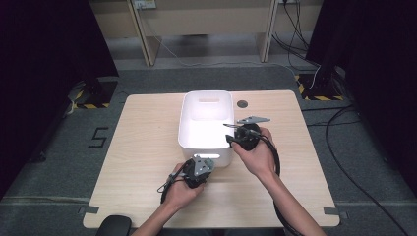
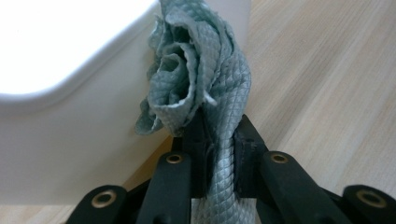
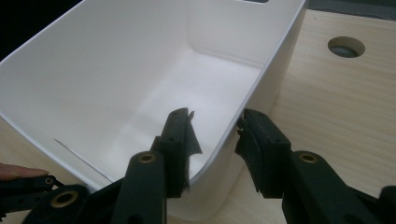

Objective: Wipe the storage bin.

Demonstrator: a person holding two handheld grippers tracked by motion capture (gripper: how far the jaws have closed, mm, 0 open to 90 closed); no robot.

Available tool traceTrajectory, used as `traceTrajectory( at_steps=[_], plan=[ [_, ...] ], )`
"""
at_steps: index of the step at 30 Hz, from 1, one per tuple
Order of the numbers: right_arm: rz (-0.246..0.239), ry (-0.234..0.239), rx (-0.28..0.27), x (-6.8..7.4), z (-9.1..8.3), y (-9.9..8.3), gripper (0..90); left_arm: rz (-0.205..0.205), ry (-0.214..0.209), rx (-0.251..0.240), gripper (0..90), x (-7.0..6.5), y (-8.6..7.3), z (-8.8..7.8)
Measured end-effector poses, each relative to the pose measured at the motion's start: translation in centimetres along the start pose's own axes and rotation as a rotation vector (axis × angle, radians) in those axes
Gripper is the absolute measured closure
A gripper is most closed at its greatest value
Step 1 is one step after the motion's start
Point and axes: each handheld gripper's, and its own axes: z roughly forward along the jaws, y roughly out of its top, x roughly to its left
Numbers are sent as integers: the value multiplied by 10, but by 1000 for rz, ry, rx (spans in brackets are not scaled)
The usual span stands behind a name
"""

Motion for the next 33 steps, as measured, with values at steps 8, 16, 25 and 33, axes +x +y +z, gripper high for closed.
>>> traceTrajectory(
  at_steps=[8, 16, 25, 33],
  plan=[
    [9, 3, -3, -1, 1, 0, 627, -7, -3, -15, 785, -2, 2, 4],
    [5, 2, -6, -1, 1, 0, 628, -32, 2, -50, 790, -5, 3, 3],
    [2, -5, -13, 1, 1, -1, 626, -46, -9, -93, 789, -7, 14, -6],
    [1, -6, -13, 1, 1, -1, 624, -68, -21, -143, 790, -7, 21, -16]
  ],
)
